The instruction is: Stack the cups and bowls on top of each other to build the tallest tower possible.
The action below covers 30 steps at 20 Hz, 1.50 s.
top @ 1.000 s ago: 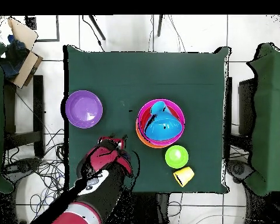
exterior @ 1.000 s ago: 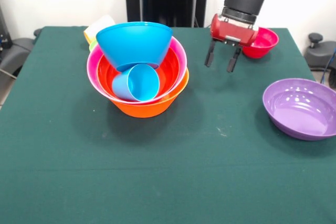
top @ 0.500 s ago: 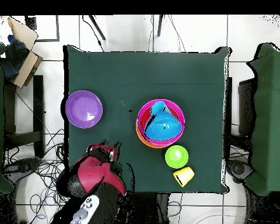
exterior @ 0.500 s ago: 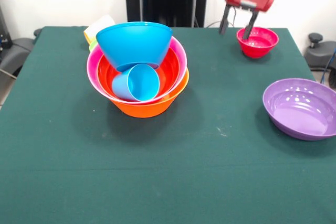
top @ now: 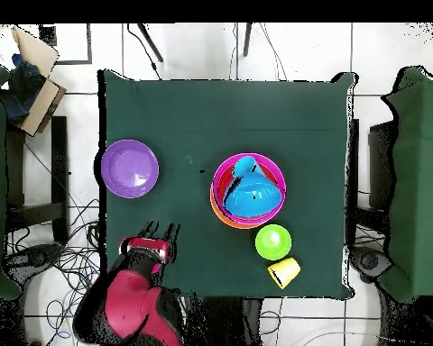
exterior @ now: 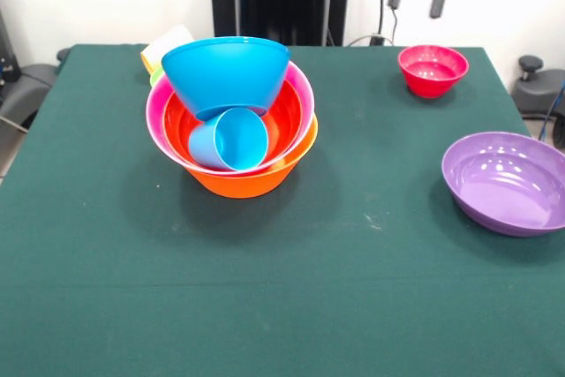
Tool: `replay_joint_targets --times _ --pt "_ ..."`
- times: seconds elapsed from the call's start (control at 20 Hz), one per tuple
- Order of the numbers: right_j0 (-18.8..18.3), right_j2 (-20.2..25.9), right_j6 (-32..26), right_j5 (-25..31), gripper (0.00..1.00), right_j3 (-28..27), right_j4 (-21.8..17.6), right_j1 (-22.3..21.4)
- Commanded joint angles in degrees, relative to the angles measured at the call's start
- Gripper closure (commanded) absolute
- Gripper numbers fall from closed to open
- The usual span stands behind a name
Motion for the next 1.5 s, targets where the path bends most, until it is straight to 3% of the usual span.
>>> replay_joint_targets --times 0.05,0.6,0.8,0.9,0.95,1.0,1.05,1.1,1.25,1.35,1.5 --pt "3.8 -2.0 9.9 -14.6 0.00 6.1 3.4 7.3" --pt "1.9 -2.1 7.7 -21.8 0.00 5.3 5.4 9.2" --pt "0.0 -1.2 7.6 -24.2 0.00 3.6 5.5 13.1" --pt "-4.2 2.0 5.7 -14.6 0.00 1.3 1.9 12.3" --pt "-8.6 6.1 3.9 -5.4 0.00 0.1 -1.8 9.8" --pt "-11.1 8.5 2.6 -0.6 0.00 -0.4 -3.5 8.3" --pt "-15.6 12.9 -0.1 7.9 0.00 -0.7 -5.9 5.3" --pt "-17.8 15.0 -1.6 12.0 0.00 -0.7 -6.6 3.8" --pt "-27.6 25.2 -9.0 32.9 0.00 -0.4 -6.8 -3.1" --pt "-30.6 28.4 -11.2 39.0 0.00 -0.4 -5.7 -5.1" --pt "-32.7 31.0 -12.4 42.4 0.00 0.0 -5.3 -6.6"
